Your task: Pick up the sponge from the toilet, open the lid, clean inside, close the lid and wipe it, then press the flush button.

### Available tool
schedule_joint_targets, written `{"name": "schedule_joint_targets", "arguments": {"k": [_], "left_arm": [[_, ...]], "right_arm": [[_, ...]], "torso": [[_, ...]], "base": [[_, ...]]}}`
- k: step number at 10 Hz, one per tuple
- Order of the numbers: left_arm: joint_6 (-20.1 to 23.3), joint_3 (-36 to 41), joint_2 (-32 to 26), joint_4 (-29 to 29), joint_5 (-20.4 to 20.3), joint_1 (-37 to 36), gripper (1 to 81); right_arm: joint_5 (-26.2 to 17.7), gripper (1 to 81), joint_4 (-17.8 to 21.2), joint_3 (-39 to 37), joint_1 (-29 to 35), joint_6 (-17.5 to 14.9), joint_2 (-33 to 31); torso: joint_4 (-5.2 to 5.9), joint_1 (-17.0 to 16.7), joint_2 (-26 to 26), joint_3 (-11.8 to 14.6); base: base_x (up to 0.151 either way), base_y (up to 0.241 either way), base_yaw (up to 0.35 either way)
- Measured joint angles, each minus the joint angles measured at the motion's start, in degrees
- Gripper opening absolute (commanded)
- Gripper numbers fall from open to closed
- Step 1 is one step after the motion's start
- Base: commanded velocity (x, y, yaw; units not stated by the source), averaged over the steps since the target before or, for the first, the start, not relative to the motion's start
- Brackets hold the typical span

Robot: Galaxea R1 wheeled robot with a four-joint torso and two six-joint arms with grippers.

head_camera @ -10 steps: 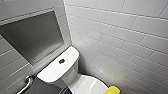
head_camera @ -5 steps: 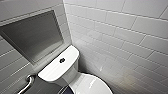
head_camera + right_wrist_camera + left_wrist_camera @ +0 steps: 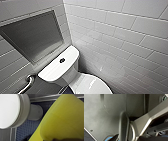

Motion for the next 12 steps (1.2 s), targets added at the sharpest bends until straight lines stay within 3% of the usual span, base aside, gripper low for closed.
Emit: {"name": "schedule_joint_targets", "arguments": {"k": [6, 7, 8, 10, 11, 12], "left_arm": [[0.00, 6.91, -3.02, 0.00, 0.74, -2.82, 81.1], [0.00, 8.46, -4.00, -0.02, 0.74, -3.43, 81.1], [-0.05, 9.81, -4.71, -0.02, 0.79, -3.95, 81.1], [-0.02, 12.90, -6.10, -0.66, 1.07, -5.44, 81.1], [-0.05, 14.23, -7.00, -1.65, 1.15, -6.46, 81.1], [-0.07, 15.82, -8.29, -2.67, 1.07, -7.69, 81.1]], "right_arm": [[1.10, 1.0, -3.39, -6.34, -14.85, -0.73, 3.22], [1.22, 1.0, -2.51, -7.58, -16.26, -3.61, 5.53], [0.63, 1.0, 0.20, -7.67, -16.97, -8.44, 7.17], [0.22, 1.0, 9.86, -7.83, -17.42, -20.81, 8.66], [0.46, 1.0, 12.12, -8.05, -18.08, -23.45, 8.94], [-0.30, 1.0, 12.62, -8.05, -18.93, -23.83, 9.26]], "torso": [[0.00, -0.02, 0.00, 0.00], [0.00, -0.02, 0.00, 0.00], [0.00, -0.02, 0.00, 0.00], [0.00, -0.02, 0.00, 0.00], [0.00, -0.02, 0.00, 0.00], [0.00, -0.02, 0.00, 0.00]], "base": [[0.000, 0.000, 0.000], [0.000, 0.000, 0.000], [0.000, 0.000, 0.000], [0.000, 0.000, 0.000], [0.000, 0.000, 0.000], [0.000, 0.000, 0.000]]}}
